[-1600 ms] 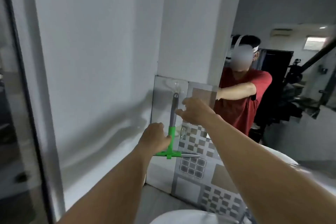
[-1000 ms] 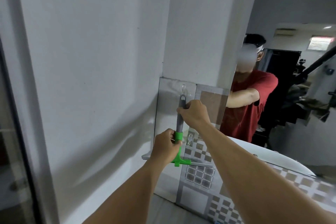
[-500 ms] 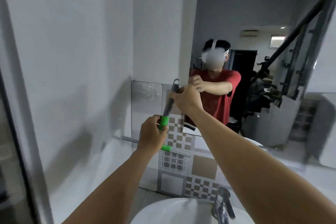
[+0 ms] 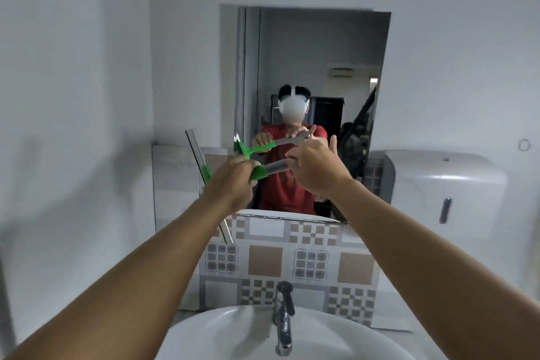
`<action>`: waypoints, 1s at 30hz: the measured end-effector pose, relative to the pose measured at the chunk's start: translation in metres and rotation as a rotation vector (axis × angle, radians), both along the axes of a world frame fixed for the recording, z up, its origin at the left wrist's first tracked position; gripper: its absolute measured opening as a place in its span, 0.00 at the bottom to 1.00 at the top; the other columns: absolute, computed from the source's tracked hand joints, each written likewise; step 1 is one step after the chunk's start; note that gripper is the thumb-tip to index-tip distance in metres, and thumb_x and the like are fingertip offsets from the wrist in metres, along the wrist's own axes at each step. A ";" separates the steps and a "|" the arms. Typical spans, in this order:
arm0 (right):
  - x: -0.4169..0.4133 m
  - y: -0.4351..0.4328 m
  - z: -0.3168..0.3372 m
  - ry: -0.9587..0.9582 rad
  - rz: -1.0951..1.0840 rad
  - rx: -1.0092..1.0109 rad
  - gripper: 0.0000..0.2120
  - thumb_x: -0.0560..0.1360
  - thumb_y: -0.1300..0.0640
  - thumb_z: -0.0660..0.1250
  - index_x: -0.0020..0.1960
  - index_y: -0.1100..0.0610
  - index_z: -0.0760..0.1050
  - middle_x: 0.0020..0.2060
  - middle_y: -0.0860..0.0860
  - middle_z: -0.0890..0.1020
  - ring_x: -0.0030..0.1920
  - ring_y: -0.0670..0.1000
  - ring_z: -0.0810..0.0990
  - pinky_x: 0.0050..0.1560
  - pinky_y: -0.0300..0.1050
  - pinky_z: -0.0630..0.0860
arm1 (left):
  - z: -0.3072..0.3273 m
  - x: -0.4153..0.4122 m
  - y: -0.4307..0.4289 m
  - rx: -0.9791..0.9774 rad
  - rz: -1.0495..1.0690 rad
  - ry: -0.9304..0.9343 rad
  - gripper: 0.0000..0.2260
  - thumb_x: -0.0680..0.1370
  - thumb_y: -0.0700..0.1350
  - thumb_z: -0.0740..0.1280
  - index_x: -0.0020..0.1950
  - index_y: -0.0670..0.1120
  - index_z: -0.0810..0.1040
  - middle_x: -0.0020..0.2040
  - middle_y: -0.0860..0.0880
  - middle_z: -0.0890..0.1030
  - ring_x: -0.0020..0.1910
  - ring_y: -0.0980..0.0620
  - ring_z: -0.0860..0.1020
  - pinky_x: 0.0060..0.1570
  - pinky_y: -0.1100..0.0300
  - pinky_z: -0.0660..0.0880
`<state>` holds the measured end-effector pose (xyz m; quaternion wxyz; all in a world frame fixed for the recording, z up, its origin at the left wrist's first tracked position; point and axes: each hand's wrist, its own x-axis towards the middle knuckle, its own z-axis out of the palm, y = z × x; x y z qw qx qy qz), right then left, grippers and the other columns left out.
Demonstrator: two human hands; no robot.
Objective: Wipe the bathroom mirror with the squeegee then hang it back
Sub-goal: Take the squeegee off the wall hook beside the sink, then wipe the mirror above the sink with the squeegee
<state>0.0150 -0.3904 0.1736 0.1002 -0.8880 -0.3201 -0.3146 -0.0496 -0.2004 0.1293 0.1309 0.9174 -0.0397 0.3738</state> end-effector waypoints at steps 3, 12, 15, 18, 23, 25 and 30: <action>-0.012 -0.022 0.007 -0.084 0.041 -0.089 0.13 0.82 0.48 0.59 0.62 0.48 0.77 0.57 0.52 0.80 0.61 0.58 0.77 0.72 0.74 0.57 | 0.024 0.001 -0.018 0.091 -0.014 -0.004 0.18 0.80 0.37 0.68 0.70 0.45 0.78 0.61 0.47 0.80 0.59 0.46 0.78 0.61 0.48 0.78; 0.007 -0.029 0.048 -0.281 0.089 -0.066 0.17 0.82 0.53 0.60 0.71 0.48 0.67 0.59 0.55 0.78 0.59 0.58 0.78 0.54 0.60 0.79 | 0.085 0.024 -0.027 0.242 -0.013 -0.286 0.16 0.78 0.36 0.70 0.66 0.41 0.79 0.60 0.43 0.82 0.59 0.43 0.79 0.57 0.49 0.79; 0.022 -0.022 0.066 -0.289 0.086 0.006 0.18 0.82 0.56 0.61 0.71 0.47 0.66 0.58 0.54 0.78 0.57 0.58 0.78 0.51 0.61 0.79 | 0.074 0.034 -0.027 0.191 -0.022 -0.571 0.10 0.77 0.36 0.72 0.58 0.39 0.81 0.52 0.42 0.84 0.52 0.43 0.82 0.51 0.52 0.80; 0.041 -0.015 0.089 -0.312 0.048 0.002 0.23 0.82 0.56 0.60 0.74 0.41 0.61 0.55 0.53 0.77 0.55 0.57 0.77 0.51 0.58 0.78 | 0.037 0.054 -0.018 0.300 -0.101 -0.605 0.09 0.75 0.37 0.74 0.54 0.41 0.80 0.51 0.42 0.83 0.51 0.43 0.82 0.50 0.55 0.81; 0.068 -0.001 0.121 -0.288 -0.026 -0.026 0.27 0.84 0.57 0.57 0.76 0.34 0.55 0.48 0.51 0.69 0.52 0.54 0.74 0.53 0.55 0.77 | -0.012 0.101 0.013 0.252 -0.005 -0.244 0.23 0.75 0.48 0.74 0.69 0.45 0.76 0.67 0.46 0.77 0.64 0.45 0.78 0.60 0.51 0.81; 0.080 0.006 0.129 -0.284 -0.035 -0.031 0.28 0.84 0.58 0.57 0.76 0.33 0.54 0.47 0.50 0.68 0.52 0.53 0.72 0.52 0.54 0.77 | -0.015 0.119 0.020 0.270 0.062 -0.154 0.36 0.74 0.52 0.76 0.80 0.48 0.66 0.78 0.44 0.66 0.76 0.43 0.69 0.72 0.49 0.73; 0.108 0.021 0.145 -0.283 -0.042 -0.040 0.32 0.82 0.60 0.59 0.75 0.31 0.53 0.49 0.51 0.69 0.55 0.55 0.73 0.53 0.57 0.77 | -0.014 0.152 0.029 0.323 0.114 -0.027 0.45 0.79 0.51 0.71 0.85 0.54 0.41 0.84 0.45 0.39 0.83 0.43 0.43 0.77 0.53 0.43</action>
